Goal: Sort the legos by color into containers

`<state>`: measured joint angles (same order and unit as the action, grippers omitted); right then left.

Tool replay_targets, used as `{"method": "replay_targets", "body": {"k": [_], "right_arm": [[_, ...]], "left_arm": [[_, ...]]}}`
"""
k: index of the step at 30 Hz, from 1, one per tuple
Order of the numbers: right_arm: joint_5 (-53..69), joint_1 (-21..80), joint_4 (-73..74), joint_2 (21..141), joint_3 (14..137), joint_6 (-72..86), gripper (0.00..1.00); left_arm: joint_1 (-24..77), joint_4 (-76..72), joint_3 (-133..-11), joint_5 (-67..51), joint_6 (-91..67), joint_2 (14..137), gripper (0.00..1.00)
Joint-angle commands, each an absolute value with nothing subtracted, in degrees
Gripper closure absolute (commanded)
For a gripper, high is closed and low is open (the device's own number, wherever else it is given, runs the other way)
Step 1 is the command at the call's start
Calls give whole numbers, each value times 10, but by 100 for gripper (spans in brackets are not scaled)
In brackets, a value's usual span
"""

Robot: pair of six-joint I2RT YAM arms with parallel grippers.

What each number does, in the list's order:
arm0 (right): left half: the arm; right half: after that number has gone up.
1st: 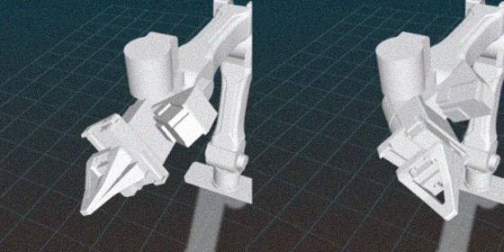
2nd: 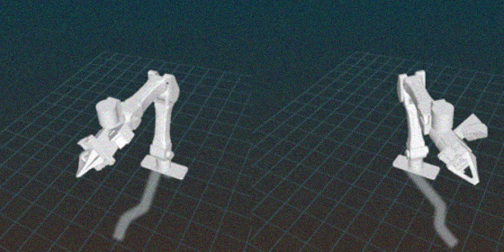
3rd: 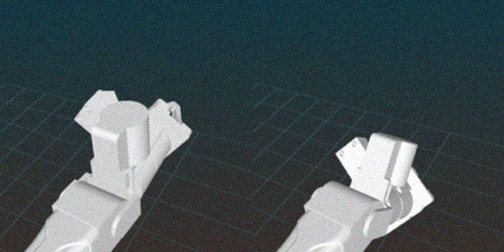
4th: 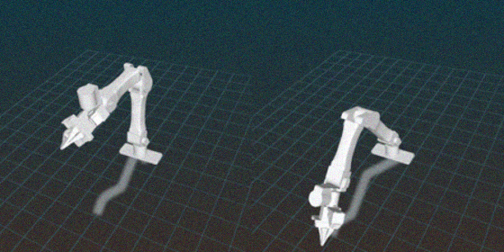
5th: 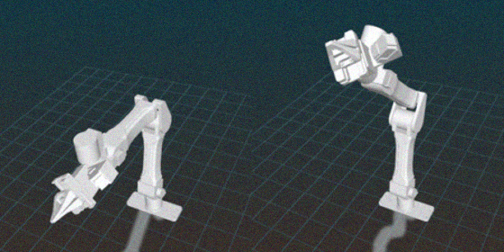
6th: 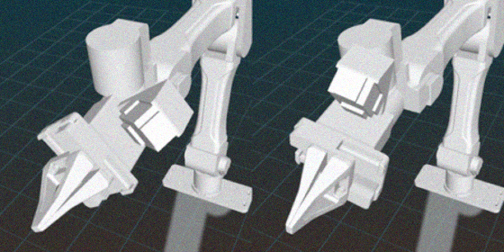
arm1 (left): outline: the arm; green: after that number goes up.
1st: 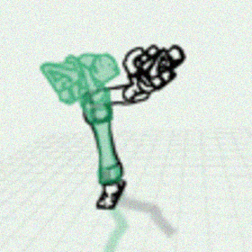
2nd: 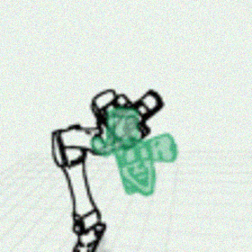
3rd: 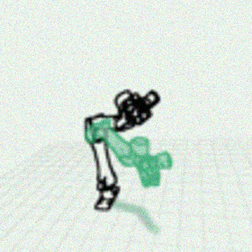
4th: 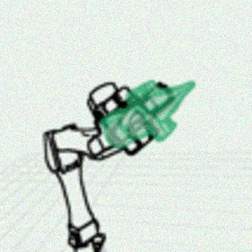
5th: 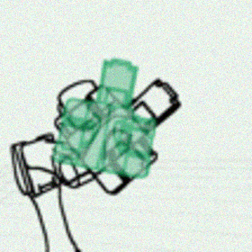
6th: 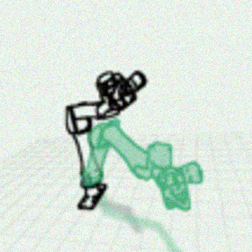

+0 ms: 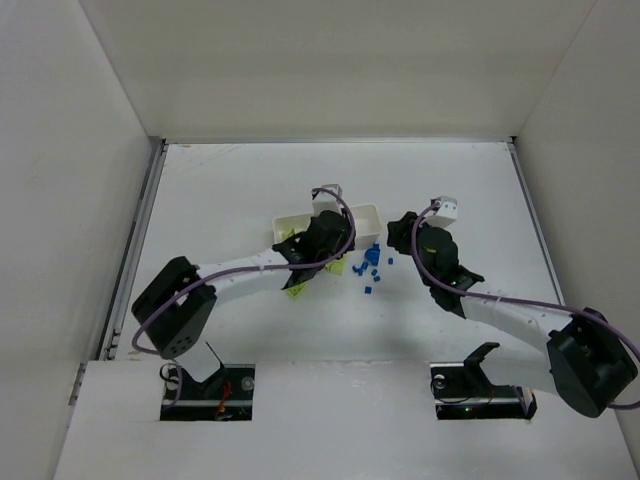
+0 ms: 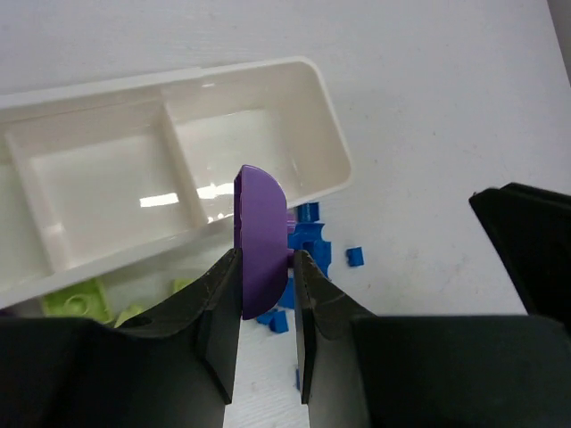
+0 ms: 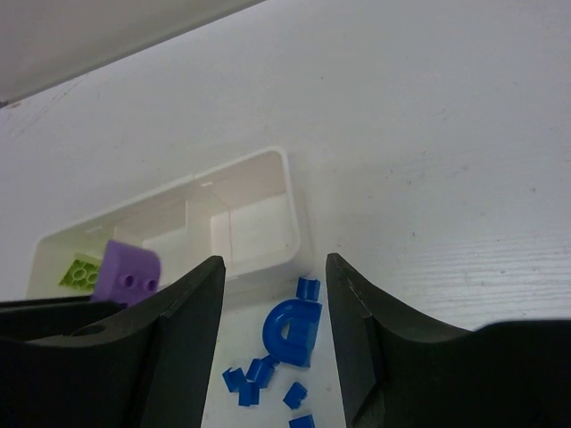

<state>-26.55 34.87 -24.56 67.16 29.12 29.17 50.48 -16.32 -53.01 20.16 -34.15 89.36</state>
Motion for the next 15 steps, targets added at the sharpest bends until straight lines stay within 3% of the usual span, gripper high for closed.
{"method": "replay_targets", "body": {"k": [1, 9, 15], "right_arm": [[-276, 347, -283, 672, 293, 310, 45], [-279, 346, -285, 678, 293, 313, 45], [-277, 338, -285, 669, 288, 315, 45]], "left_arm": [[489, -215, -604, 146, -329, 940, 86], [474, -207, -707, 138, -311, 1053, 84], [472, -208, -700, 146, -303, 1047, 62]]}}
